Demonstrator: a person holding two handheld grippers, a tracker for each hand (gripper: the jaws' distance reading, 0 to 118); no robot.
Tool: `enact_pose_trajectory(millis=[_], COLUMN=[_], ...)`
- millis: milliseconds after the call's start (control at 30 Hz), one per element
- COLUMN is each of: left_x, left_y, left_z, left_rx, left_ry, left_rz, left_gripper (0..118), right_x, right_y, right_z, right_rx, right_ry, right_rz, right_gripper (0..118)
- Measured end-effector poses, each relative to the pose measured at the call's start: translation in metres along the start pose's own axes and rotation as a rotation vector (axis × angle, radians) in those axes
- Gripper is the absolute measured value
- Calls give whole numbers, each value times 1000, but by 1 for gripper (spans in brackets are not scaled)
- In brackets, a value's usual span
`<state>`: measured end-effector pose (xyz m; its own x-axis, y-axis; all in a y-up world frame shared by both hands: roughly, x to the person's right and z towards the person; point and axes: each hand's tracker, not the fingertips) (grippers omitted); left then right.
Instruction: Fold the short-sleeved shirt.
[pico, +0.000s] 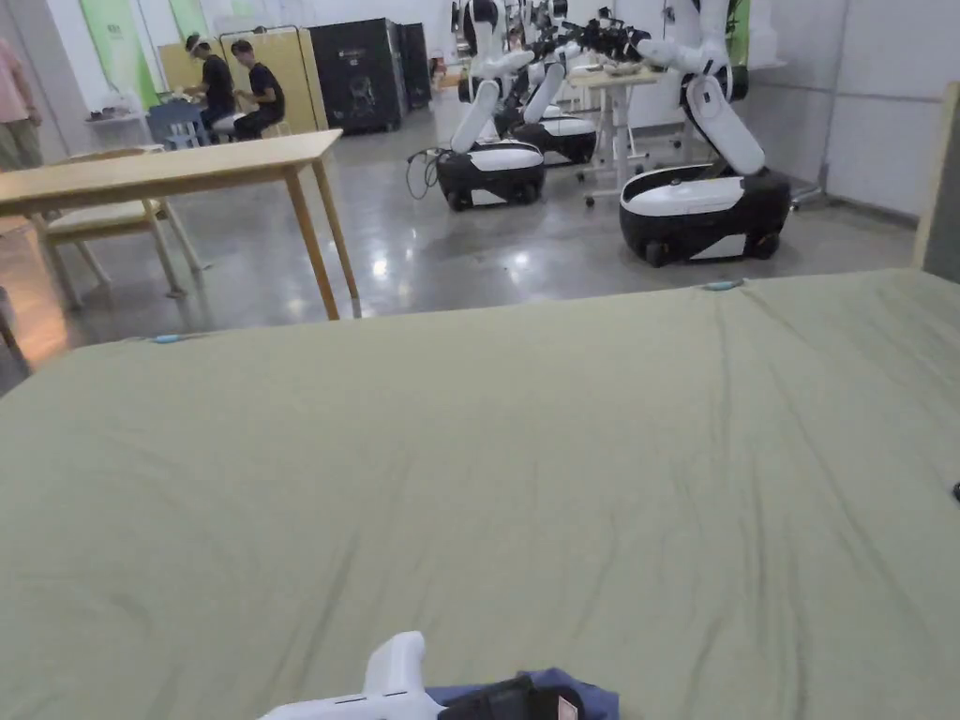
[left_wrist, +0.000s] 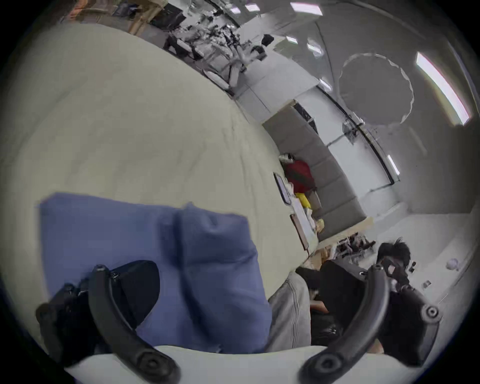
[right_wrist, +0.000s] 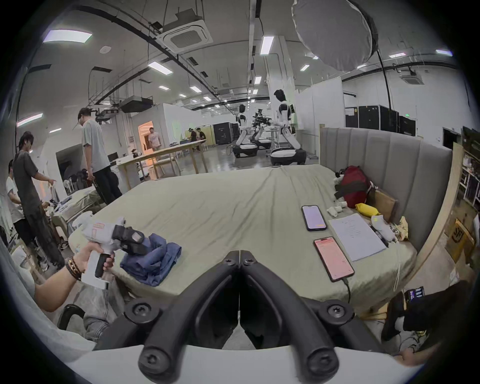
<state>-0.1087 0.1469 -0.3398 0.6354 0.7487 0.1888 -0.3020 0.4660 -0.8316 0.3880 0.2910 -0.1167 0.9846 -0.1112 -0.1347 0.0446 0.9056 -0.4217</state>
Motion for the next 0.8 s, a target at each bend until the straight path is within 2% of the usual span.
enact_pose_trajectory(millis=[67,133,233,267,367,467,600,767,800], left_x=[-8,-15,-28,-34,-42,-25,-2,13,14], left_y=[5,1,-14,-18,-23,-18,-11,-27,-30], left_z=[38,77,111,116,113,85,10,-77,-89], left_rx=[59,128,158,138,80,76,-11,-148,-155], left_ry=[-24,25,175,224,155,133,75,153,121], left_rz=[4,-23,-73,-65,-12,-82,-144,-234,-232], left_gripper=[115,99,19,10,10,10,10,10,10], right_x=[-1,-5,-11,-14,-21,-29,-34,-30,-28], right_y=[0,1,4,5,8,10,7,-1,-3], right_z=[-3,-9,-19,-23,-32,-36,-27,-5,-1], right_rx=[1,1,1,1,4,2,-2,-14,-18], right_ry=[9,26,57,71,109,134,140,107,84], right_rz=[0,6,16,19,31,47,70,67,62], right_gripper=[0,0,0,0,0,0,0,0,0])
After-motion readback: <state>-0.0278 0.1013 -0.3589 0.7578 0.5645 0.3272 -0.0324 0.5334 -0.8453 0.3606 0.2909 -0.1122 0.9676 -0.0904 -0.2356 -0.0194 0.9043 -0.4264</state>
